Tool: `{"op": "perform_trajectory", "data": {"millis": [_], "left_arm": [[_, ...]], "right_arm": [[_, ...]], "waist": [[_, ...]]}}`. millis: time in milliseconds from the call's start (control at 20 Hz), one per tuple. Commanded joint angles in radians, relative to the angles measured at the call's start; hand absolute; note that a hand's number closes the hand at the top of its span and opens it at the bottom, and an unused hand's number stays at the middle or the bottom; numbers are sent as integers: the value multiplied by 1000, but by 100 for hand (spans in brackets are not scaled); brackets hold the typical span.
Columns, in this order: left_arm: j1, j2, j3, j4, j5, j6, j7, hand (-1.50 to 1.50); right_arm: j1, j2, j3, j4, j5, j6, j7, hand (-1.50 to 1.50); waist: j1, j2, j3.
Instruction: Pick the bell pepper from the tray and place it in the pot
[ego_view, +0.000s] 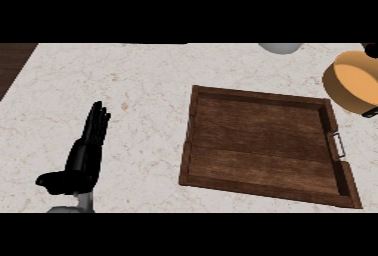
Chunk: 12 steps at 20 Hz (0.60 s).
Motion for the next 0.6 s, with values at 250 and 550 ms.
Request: {"op": "perform_trajectory", "data": {"millis": [250,550], "left_arm": [[-25,-4,8,0,3,-11,19,0],[-29,-28,-15,25,-18,-5,-15,0]], "right_arm": [[39,-74,-62,237,-43,-14,-83,150],[44,-109,-115,343,-77,53,29,-150]], "waist": [[15,7,1],[28,14,2]]}}
